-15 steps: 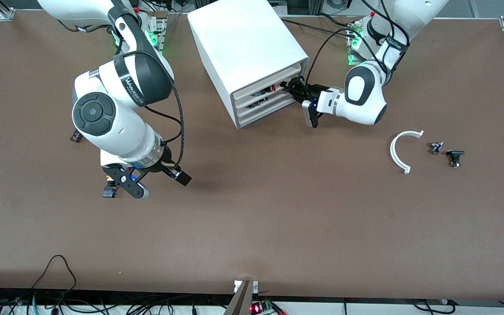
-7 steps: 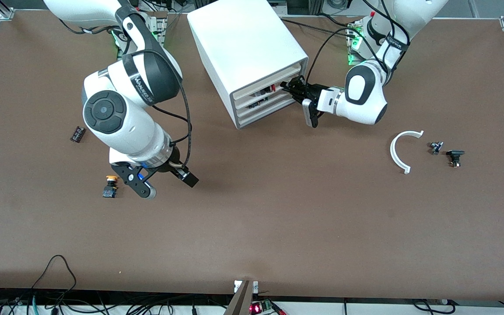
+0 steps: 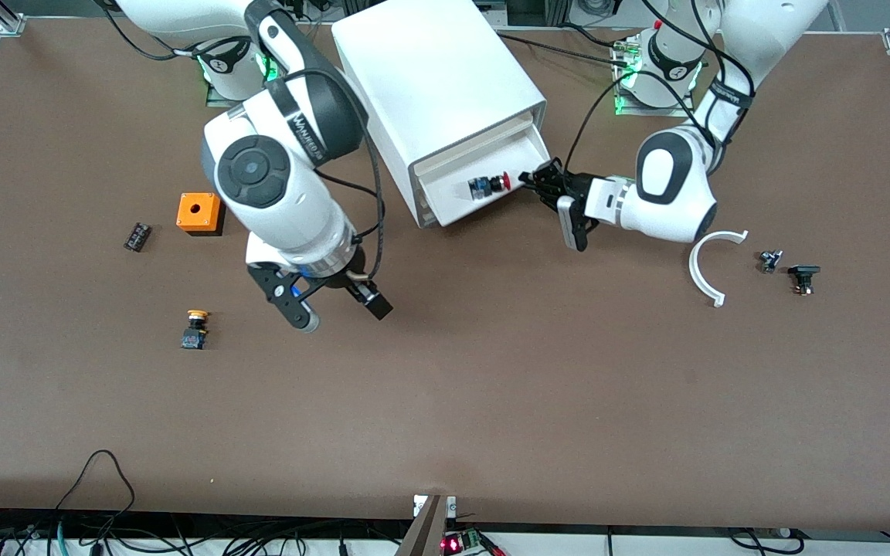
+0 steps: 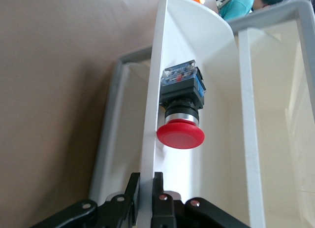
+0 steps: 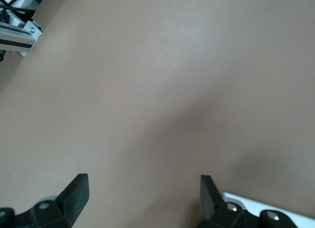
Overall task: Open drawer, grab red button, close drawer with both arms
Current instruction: 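Pull the drawer open with the left gripper while the right gripper approaches, then grasp the red button with the right gripper while the left gripper releases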
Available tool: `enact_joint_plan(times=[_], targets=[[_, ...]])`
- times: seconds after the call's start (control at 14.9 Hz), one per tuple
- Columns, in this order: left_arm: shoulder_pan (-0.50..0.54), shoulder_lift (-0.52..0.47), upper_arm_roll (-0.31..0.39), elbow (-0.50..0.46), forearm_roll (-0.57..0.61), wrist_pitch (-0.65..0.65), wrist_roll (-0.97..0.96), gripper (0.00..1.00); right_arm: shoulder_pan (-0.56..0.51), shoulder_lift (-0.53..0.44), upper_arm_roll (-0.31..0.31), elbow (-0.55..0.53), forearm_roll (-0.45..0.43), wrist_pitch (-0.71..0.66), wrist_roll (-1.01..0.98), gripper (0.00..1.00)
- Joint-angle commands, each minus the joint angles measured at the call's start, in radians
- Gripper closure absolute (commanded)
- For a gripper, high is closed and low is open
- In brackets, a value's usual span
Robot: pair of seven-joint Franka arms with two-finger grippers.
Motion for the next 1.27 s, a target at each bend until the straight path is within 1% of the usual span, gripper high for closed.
enact_joint_plan(times=[0.0,0.13,0.27,0.4,0.47,0.54,0.6,0.74,0.94,1.07,1.21], targets=[[0.045,0.140,0.005,0.158,0.145,0.002,-0.021,1.00,0.052,0.032,-0.010,0.039,0.009,0.012,0.113,0.00],[0.058,0.195,0.005,0.242,0.187,-0.003,-0.024,1.00,0.072,0.038,-0.008,0.039,0.009,0.012,0.179,0.00],[0.058,0.221,0.005,0.282,0.188,-0.003,-0.041,1.00,0.105,0.043,-0.010,0.039,0.009,0.017,0.237,0.00],[0.058,0.223,0.007,0.304,0.208,-0.003,-0.074,1.00,0.136,0.058,-0.010,0.039,0.009,0.031,0.309,0.00],[0.058,0.223,0.007,0.307,0.228,-0.001,-0.081,0.03,0.156,0.065,-0.013,0.039,0.008,0.047,0.357,0.00],[0.061,0.217,0.005,0.310,0.248,-0.003,-0.087,0.00,0.170,0.075,-0.013,0.039,0.006,0.060,0.395,0.00],[0.071,0.209,0.007,0.315,0.256,-0.010,-0.088,0.00,0.179,0.079,-0.011,0.039,0.006,0.069,0.427,0.00],[0.095,0.198,0.007,0.353,0.280,-0.097,-0.117,0.00,0.185,0.090,-0.007,0.039,0.014,0.094,0.527,0.00],[0.142,0.183,0.003,0.495,0.409,-0.304,-0.315,0.00,0.216,0.116,-0.005,0.039,0.014,0.162,0.654,0.00],[0.147,0.183,0.005,0.595,0.472,-0.427,-0.431,0.00,0.237,0.136,-0.005,0.039,0.014,0.202,0.726,0.00],[0.147,0.180,0.005,0.683,0.561,-0.499,-0.552,0.00,0.262,0.156,-0.005,0.039,0.014,0.239,0.776,0.00]])
